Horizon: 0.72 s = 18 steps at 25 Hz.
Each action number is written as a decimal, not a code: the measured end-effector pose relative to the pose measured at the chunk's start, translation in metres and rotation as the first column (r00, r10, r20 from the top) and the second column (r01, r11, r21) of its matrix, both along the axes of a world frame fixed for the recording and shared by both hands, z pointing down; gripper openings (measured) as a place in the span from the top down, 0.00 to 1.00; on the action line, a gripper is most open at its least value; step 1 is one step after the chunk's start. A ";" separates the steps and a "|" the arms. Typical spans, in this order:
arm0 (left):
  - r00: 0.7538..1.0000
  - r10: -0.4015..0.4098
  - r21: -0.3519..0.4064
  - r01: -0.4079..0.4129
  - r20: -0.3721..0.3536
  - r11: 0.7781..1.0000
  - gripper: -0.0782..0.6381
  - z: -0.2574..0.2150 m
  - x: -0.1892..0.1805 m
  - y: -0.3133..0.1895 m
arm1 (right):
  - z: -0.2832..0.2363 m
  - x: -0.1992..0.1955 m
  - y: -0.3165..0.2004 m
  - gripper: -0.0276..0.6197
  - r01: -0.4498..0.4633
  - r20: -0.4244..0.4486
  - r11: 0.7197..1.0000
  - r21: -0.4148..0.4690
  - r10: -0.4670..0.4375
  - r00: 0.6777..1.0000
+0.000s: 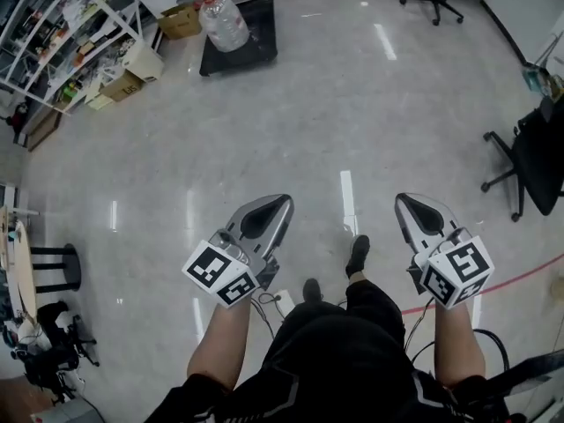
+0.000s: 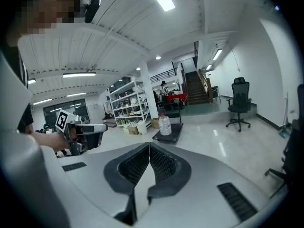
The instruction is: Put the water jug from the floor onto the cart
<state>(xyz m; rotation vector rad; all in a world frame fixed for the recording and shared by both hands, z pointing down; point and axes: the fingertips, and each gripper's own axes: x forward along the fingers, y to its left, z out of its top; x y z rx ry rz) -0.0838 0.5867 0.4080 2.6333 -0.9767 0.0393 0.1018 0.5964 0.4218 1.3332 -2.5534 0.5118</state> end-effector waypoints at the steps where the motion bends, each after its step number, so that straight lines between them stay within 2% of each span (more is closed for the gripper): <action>1: 1.000 0.020 0.005 -0.020 -0.003 1.000 0.91 0.005 0.001 0.013 | 0.005 -0.003 0.016 0.95 -0.013 0.000 1.000 -0.013 0.013 1.000; 5: 0.997 0.064 -0.020 -0.065 -0.042 0.998 0.91 0.018 -0.034 0.066 | 0.011 -0.046 0.081 0.95 -0.031 -0.029 0.998 -0.057 0.029 0.999; 8: 0.996 0.070 -0.062 -0.073 -0.047 0.995 0.91 0.034 -0.052 0.087 | 0.014 -0.062 0.105 0.95 -0.059 -0.026 0.995 -0.074 0.057 0.998; 13: 0.993 0.105 -0.002 -0.105 -0.057 0.994 0.91 0.027 -0.042 0.103 | 0.013 -0.058 0.120 0.95 -0.058 -0.047 0.997 -0.050 0.055 0.997; 18: 0.994 0.088 0.020 -0.087 -0.061 0.996 0.91 0.010 -0.049 0.116 | -0.002 -0.078 0.134 0.95 -0.005 -0.051 1.000 -0.028 0.003 0.999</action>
